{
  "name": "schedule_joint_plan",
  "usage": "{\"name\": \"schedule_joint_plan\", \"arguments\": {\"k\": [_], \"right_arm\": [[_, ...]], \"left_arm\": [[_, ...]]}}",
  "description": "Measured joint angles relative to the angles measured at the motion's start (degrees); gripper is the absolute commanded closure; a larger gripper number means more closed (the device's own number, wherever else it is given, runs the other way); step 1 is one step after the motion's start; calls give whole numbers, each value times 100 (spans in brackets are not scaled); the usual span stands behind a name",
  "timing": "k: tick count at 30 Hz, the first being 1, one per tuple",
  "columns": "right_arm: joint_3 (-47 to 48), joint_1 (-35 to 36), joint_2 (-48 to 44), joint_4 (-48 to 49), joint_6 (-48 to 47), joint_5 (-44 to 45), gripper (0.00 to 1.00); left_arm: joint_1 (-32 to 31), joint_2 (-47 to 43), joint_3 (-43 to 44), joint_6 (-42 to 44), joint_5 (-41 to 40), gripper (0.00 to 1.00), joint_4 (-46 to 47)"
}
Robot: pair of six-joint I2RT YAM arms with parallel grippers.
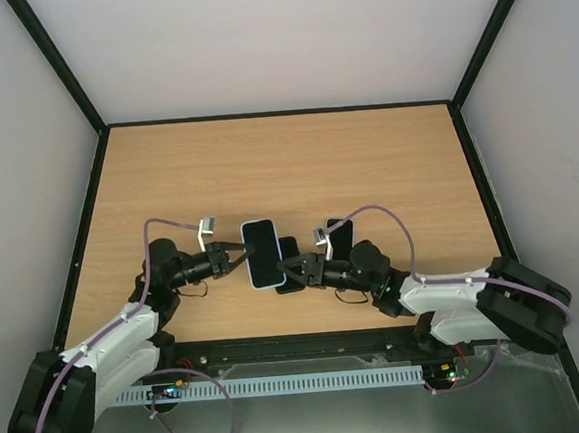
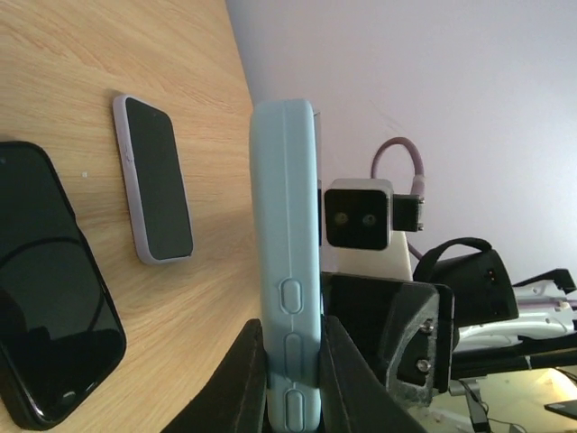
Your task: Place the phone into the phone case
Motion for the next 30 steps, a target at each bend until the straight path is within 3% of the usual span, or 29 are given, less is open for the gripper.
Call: {"name": "schedule_joint_plan", "arguments": {"k": [10, 15, 21, 30], "right_arm": [[807, 0, -1290, -2426, -1172, 1257, 31], [1064, -2, -1432, -2979, -1419, 1526, 30], [1047, -2, -1150, -2905, -1342, 1193, 37], [861, -7, -1084, -2457, -1121, 1023, 75]], "left_arm": [[-225, -260, 59, 549, 391, 98, -925], [-470, -369, 369, 844, 551, 97, -1325], [-603, -367, 442, 944, 697, 98, -1368], [-660, -352, 468, 1027, 822, 98, -1390]]}}
